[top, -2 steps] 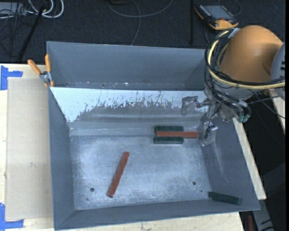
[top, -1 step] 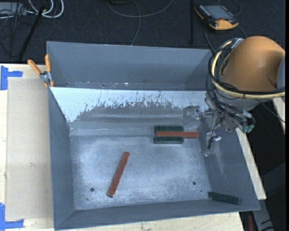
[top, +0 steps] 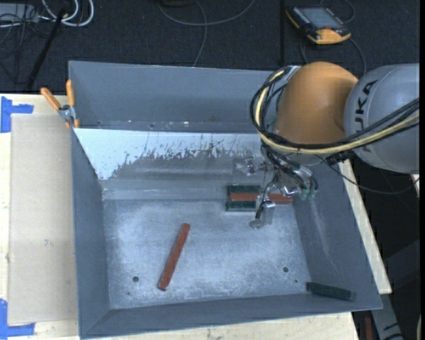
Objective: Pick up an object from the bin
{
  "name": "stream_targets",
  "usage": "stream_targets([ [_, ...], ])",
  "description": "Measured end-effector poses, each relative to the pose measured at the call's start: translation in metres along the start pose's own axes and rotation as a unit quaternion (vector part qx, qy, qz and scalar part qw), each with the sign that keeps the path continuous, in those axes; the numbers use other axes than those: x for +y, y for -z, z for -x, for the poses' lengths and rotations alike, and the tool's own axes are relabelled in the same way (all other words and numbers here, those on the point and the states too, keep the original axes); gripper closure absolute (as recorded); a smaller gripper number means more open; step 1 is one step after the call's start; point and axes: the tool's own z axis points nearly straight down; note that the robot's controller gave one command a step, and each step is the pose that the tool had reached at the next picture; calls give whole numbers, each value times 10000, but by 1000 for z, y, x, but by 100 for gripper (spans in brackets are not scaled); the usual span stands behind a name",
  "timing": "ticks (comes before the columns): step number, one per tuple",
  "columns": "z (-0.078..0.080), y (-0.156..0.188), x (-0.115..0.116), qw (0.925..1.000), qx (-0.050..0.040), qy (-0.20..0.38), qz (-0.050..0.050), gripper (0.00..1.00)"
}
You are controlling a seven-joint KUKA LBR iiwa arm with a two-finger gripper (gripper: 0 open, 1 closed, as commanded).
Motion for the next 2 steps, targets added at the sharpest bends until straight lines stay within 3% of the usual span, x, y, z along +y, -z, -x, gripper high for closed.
stream_targets([
  [1, 0, 2, -2, 10000, -11, -8, -14, 100],
  [2, 0, 2, -2, 10000, -11, -5, -15, 0],
])
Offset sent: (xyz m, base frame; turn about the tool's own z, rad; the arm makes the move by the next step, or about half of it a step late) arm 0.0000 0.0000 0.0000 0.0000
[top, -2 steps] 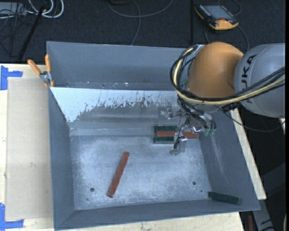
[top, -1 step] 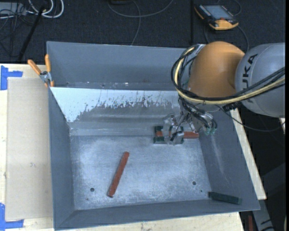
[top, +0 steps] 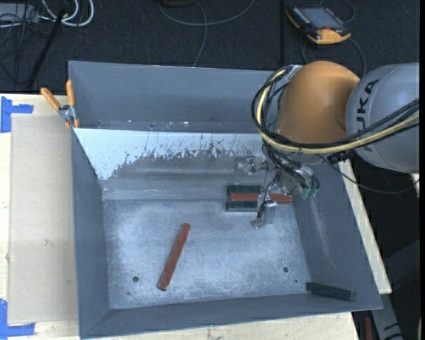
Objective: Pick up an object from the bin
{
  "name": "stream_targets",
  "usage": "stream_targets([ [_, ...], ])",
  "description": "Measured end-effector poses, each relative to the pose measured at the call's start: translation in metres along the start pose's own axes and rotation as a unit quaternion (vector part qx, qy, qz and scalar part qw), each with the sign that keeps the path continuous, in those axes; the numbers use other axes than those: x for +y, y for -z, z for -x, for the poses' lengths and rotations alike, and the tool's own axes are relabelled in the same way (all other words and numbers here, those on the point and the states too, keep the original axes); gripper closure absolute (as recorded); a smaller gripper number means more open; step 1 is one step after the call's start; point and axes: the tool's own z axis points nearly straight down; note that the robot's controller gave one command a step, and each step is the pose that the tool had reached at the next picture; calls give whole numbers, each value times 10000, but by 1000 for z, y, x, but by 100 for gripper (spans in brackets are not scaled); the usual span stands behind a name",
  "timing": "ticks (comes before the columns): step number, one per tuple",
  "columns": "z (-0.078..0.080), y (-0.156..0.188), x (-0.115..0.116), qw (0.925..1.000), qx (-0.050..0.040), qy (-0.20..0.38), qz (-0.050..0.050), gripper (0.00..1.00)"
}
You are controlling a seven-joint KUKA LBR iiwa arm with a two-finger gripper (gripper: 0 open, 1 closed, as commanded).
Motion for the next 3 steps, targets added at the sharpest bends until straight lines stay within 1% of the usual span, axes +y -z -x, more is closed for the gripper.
stream_targets([
  [1, -6, -25, -43, 9892, 11, -1469, -4, 0],
  [2, -2, -98, -63, 9836, -14, -1801, 0, 0],
  [3, 1, -91, -64, 9839, -57, -1784, -14, 100],
])
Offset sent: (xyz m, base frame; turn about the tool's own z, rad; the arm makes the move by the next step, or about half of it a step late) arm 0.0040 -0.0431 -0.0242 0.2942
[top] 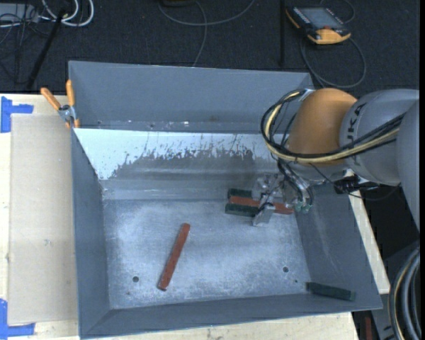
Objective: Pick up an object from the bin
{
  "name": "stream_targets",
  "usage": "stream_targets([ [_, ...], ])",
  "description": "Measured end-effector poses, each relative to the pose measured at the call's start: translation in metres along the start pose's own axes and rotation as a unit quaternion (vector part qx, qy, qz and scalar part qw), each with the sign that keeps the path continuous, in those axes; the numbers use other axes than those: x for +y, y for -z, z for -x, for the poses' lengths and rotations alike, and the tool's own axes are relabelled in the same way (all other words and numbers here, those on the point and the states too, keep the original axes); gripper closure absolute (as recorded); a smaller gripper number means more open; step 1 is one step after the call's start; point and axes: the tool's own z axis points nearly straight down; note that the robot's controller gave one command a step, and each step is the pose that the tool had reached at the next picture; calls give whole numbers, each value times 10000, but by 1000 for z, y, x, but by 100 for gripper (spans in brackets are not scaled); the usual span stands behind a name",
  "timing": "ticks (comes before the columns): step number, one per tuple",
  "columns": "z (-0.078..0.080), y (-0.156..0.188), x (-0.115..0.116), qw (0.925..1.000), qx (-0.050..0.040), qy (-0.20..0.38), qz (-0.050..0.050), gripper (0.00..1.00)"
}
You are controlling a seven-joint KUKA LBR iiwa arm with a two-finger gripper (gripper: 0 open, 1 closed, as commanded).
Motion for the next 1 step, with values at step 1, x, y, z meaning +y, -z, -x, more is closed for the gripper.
stream_targets([
  [1, -11, 151, 23, 10000, 4, -50, 9, 100],
])
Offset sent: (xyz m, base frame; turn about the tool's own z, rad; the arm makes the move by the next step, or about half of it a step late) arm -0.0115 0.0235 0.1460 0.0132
